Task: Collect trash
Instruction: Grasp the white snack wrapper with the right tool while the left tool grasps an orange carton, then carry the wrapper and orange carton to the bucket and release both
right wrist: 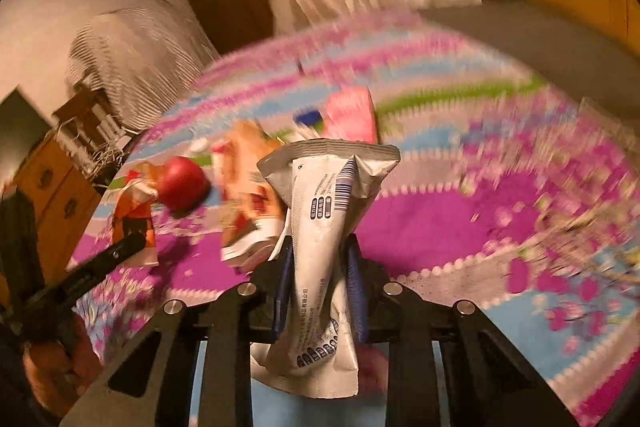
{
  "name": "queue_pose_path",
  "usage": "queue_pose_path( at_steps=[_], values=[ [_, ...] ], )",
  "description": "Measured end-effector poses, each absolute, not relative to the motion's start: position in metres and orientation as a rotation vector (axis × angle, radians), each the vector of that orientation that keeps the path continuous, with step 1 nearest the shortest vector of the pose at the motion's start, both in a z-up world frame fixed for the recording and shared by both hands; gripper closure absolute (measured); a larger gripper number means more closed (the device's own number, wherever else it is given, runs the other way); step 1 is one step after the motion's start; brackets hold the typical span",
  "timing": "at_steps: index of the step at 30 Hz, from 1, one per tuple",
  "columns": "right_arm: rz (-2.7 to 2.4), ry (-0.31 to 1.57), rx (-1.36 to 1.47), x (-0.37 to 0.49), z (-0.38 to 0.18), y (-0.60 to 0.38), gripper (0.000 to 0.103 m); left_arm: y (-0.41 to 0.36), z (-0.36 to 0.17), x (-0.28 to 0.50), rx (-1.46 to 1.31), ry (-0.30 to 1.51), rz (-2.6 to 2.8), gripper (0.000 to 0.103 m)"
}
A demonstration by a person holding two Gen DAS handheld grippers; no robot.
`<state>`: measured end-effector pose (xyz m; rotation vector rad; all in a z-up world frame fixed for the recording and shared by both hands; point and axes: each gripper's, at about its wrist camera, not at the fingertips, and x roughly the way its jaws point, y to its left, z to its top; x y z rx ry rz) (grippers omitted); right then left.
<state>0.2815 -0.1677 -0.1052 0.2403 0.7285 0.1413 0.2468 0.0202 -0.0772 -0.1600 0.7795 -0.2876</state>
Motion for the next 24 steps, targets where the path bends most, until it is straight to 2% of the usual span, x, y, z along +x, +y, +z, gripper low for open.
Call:
queue_pose_path(
  at_steps=[5, 9, 16, 24],
  values=[
    [0.13, 0.534, 0.042, 0.213, -0.061, -0.13, 0.076, 0.009, -0.041, 0.188, -0.121, 0.665, -0.284, 0.098],
    [0.132, 0.442, -0.011, 0.169, -0.028, -0.114, 0.076, 0.004, -0.012, 0.147, -0.1, 0.575, -0.273, 0.099],
    [0.128, 0.351, -0.061, 0.112, 0.015, -0.096, 0.076, -0.011, 0.015, 0.113, -0.075, 0.496, -0.301, 0.098],
    [0.069, 0.331, -0.049, 0.078, 0.041, -0.111, 0.076, -0.036, 0.037, 0.095, -0.066, 0.455, -0.366, 0.098]
  ],
)
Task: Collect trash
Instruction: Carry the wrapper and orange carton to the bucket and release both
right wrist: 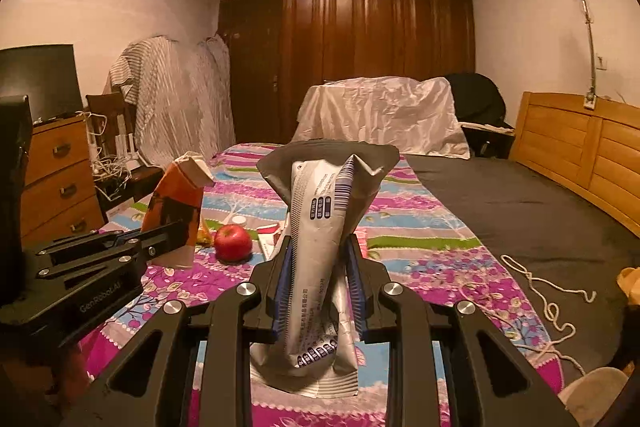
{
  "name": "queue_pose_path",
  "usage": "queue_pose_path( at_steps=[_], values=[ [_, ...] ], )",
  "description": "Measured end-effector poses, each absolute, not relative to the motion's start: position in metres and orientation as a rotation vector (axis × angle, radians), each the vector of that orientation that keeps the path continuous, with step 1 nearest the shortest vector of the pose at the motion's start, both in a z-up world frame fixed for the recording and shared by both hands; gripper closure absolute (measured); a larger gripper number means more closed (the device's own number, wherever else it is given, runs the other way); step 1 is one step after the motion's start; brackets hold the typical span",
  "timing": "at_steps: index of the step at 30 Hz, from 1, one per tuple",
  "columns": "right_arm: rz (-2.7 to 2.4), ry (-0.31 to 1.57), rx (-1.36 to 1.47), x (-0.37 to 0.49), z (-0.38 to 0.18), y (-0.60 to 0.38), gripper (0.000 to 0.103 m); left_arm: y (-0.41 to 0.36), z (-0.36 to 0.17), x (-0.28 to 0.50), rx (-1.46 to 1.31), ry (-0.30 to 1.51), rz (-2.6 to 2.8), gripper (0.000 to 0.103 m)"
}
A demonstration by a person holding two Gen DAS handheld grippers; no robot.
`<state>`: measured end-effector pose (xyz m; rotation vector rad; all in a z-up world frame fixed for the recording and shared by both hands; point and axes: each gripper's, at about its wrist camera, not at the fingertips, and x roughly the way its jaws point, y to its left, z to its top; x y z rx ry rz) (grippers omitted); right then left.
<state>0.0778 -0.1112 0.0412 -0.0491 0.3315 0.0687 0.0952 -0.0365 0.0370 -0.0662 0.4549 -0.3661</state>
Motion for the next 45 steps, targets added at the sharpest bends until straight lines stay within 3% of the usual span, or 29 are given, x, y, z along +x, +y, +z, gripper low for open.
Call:
queue_pose_path(
  at_steps=[14, 25, 35, 45],
  values=[
    [-0.16, 0.314, -0.037, 0.006, 0.086, -0.214, 0.076, -0.137, 0.061, 0.079, -0.017, 0.442, -0.604, 0.098],
    [-0.408, 0.431, 0.026, -0.073, 0.081, -0.361, 0.076, -0.275, 0.048, 0.048, 0.03, 0.588, -0.926, 0.099],
    [-0.478, 0.724, 0.222, -0.101, 0.009, -0.505, 0.076, -0.385, -0.022, 0.022, 0.123, 0.897, -1.123, 0.098],
    [-0.47, 0.888, 0.306, -0.105, -0.074, -0.536, 0.076, -0.42, -0.086, 0.019, 0.224, 1.047, -1.093, 0.098]
  ],
)
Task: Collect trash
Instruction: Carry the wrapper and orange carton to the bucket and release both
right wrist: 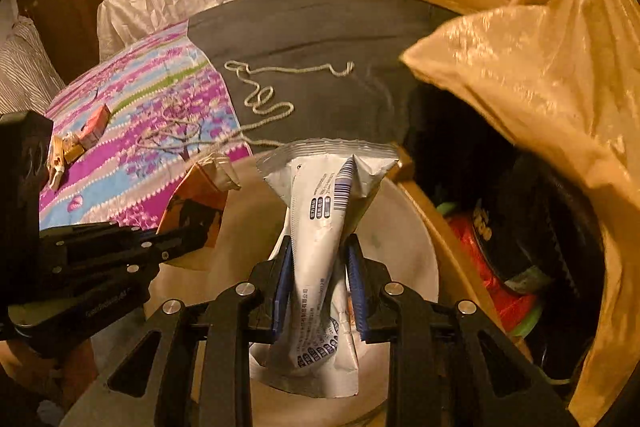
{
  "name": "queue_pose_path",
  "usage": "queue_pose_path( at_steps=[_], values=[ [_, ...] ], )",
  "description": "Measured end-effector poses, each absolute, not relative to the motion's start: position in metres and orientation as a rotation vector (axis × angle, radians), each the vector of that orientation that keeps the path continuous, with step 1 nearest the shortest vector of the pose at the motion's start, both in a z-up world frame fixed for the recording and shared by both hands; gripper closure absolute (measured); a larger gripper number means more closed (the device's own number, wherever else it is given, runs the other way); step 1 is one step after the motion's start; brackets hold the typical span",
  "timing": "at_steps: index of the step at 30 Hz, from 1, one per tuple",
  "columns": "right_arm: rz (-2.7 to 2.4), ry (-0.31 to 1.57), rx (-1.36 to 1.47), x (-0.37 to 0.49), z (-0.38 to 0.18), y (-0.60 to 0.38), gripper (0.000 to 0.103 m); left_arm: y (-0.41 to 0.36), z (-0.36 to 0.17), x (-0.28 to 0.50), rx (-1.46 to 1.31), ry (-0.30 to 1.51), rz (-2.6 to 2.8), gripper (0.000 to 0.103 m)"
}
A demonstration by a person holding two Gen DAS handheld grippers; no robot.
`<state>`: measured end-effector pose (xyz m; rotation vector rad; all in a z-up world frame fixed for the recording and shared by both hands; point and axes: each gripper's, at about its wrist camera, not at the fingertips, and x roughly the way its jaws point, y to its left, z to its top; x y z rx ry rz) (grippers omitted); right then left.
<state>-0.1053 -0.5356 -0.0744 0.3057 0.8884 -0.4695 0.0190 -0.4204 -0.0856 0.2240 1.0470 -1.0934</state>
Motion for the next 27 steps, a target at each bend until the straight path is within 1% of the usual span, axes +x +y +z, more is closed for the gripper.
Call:
queue_pose_path(
  at_steps=[9, 10, 11, 12, 13, 14, 15, 25, 26, 27],
  values=[
    [-0.475, 0.888, 0.314, -0.095, -0.073, -0.522, 0.074, -0.428, -0.085, 0.014, 0.239, 1.051, -1.116, 0.097],
    [-0.479, 0.886, 0.314, -0.096, -0.073, -0.521, 0.072, -0.428, -0.084, 0.013, 0.24, 1.045, -1.118, 0.09],
    [-0.48, 0.883, 0.315, -0.097, -0.071, -0.522, 0.069, -0.428, -0.082, 0.012, 0.237, 1.038, -1.12, 0.081],
    [-0.476, 0.878, 0.324, -0.098, -0.071, -0.522, 0.059, -0.427, -0.08, 0.012, 0.235, 1.03, -1.11, 0.055],
    [-0.475, 0.874, 0.331, -0.1, -0.071, -0.523, 0.05, -0.425, -0.078, 0.011, 0.231, 1.017, -1.102, 0.037],
    [-0.479, 0.862, 0.337, -0.102, -0.07, -0.524, 0.046, -0.423, -0.075, 0.011, 0.226, 1.0, -1.097, 0.036],
    [-0.486, 0.851, 0.339, -0.104, -0.069, -0.524, 0.045, -0.422, -0.073, 0.012, 0.226, 0.995, -1.094, 0.036],
    [-0.472, 0.807, 0.3, -0.104, -0.054, -0.505, 0.044, -0.402, -0.068, 0.022, 0.223, 0.976, -1.056, 0.036],
    [-0.466, 0.794, 0.291, -0.104, -0.051, -0.502, 0.043, -0.397, -0.066, 0.023, 0.227, 0.965, -1.049, 0.036],
    [-0.46, 0.772, 0.274, -0.103, -0.045, -0.495, 0.038, -0.39, -0.063, 0.025, 0.231, 0.95, -1.04, 0.036]
  ],
)
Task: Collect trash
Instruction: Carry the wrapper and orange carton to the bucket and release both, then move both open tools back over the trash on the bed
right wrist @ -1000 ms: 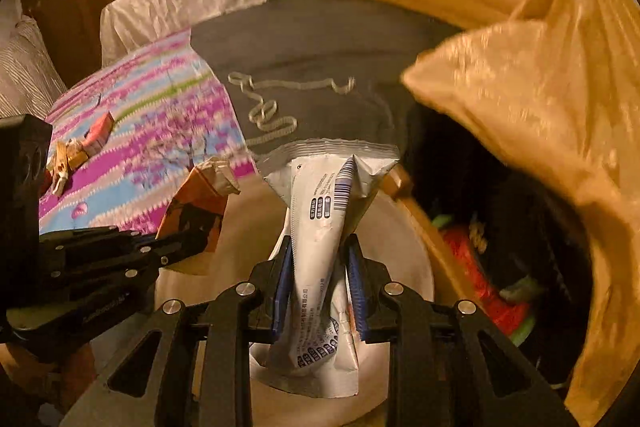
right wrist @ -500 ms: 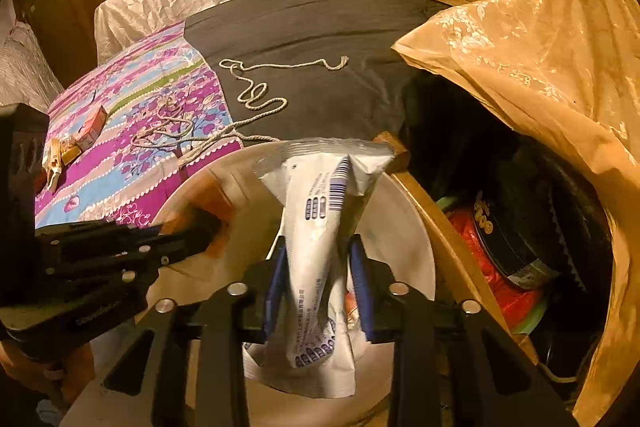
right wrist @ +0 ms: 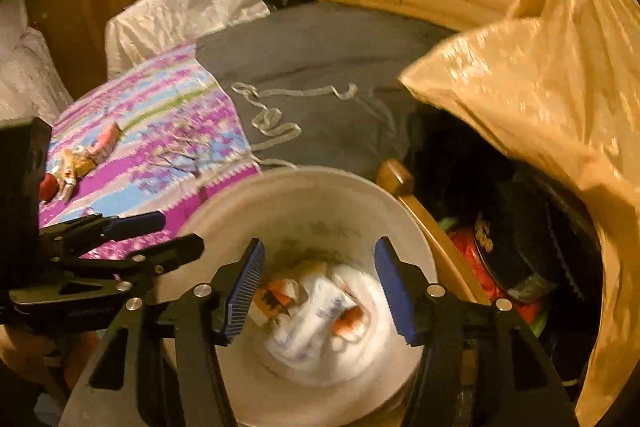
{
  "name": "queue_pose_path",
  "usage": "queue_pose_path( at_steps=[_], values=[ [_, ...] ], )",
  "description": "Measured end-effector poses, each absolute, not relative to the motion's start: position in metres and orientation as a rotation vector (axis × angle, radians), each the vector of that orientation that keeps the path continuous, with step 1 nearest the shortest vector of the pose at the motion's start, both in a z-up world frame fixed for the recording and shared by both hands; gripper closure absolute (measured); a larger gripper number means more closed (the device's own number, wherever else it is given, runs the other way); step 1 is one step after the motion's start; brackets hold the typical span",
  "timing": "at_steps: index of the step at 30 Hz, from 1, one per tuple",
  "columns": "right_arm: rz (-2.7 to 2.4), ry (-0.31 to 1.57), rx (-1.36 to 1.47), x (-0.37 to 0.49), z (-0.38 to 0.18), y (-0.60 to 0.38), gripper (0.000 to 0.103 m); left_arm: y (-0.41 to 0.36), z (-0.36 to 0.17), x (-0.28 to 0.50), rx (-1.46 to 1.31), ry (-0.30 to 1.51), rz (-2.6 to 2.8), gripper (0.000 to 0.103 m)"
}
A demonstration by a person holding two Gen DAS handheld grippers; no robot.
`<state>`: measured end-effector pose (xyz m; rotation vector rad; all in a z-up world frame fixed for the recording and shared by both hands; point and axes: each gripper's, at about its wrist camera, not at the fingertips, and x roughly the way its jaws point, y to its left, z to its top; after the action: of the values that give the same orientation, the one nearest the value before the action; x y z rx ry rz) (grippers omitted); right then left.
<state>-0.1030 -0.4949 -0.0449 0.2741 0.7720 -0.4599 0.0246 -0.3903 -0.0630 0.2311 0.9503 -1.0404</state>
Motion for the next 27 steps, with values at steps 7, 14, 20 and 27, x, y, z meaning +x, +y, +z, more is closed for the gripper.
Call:
queue_pose_path(
  at_steps=[7, 14, 20, 27],
  values=[
    [-0.322, 0.584, 0.17, -0.083, 0.0, -0.416, 0.016, -0.313, -0.045, 0.06, 0.201, 0.868, -0.926, 0.036],
    [-0.106, 0.581, 0.145, -0.027, -0.001, -0.335, 0.015, -0.188, -0.051, 0.134, 0.072, 0.89, -0.683, 0.036],
    [0.032, 0.642, 0.103, 0.014, -0.016, -0.276, 0.015, -0.069, -0.069, 0.19, 0.005, 0.917, -0.46, 0.036],
    [0.11, 0.705, 0.091, 0.048, -0.033, -0.236, 0.015, 0.073, -0.089, 0.249, 0.09, 0.917, -0.257, 0.036]
  ],
)
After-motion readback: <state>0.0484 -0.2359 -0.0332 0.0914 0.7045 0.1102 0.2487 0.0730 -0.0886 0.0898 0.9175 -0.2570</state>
